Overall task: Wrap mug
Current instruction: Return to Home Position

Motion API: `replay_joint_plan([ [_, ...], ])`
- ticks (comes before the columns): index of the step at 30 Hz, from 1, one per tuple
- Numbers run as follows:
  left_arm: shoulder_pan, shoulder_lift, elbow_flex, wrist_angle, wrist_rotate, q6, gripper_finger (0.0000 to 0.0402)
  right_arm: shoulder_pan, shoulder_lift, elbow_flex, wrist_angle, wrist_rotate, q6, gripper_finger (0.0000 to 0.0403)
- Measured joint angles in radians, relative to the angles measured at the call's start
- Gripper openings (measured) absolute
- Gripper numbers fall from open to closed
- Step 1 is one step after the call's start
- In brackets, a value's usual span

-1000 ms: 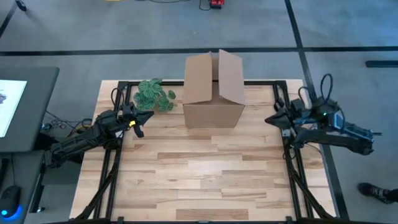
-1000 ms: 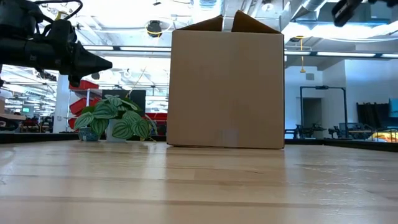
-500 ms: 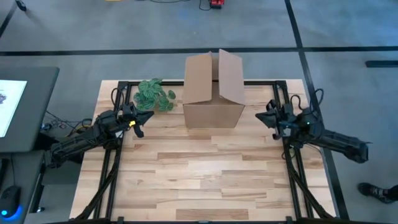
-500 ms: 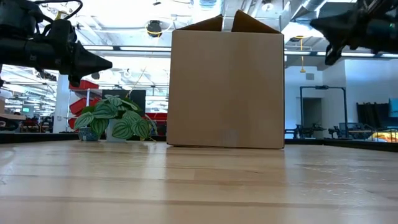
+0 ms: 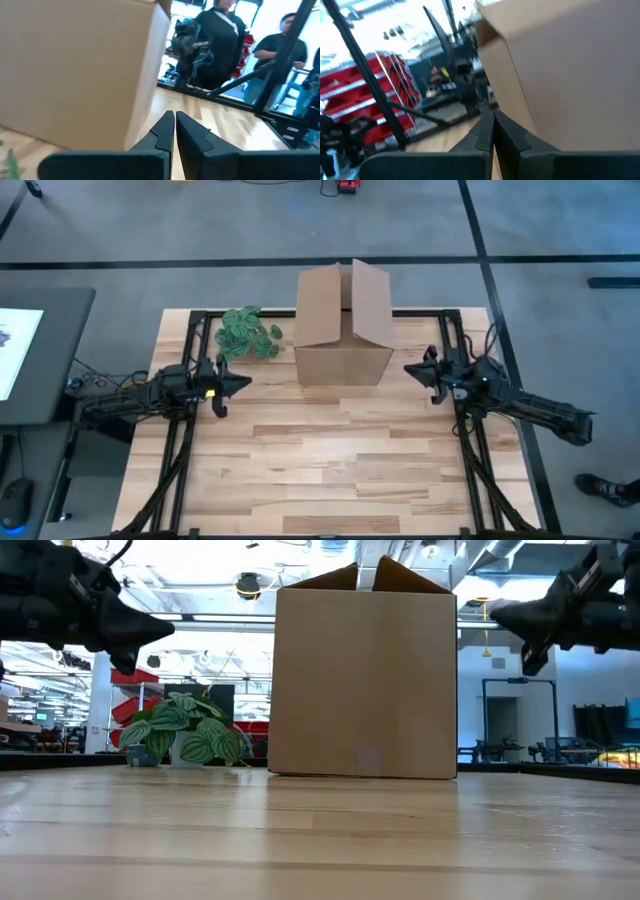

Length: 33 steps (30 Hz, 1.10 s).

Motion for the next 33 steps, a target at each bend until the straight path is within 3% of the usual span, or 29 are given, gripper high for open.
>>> replay_joint_plan([
  [7,-0.049,0.000,-0.023,0.036,-0.004,0.000,0.0000,0.000,0.000,0.000,-0.249,0.003,0.027,0.0000],
  [28,-0.134,0.000,-0.023,0.038,0.000,-0.003,0.0000,-0.001,0.040,0.001,-0.261,0.000,0.027,0.0000],
  [29,-0.133,0.001,-0.023,0.044,0.025,-0.001,0.0000,-0.001,0.040,0.001,-0.261,0.000,0.027,0.0000],
  [33,-0.137,0.006,-0.012,0.172,0.401,-0.045,0.0000,-0.001,0.040,0.001,-0.261,0.000,0.027,0.0000],
])
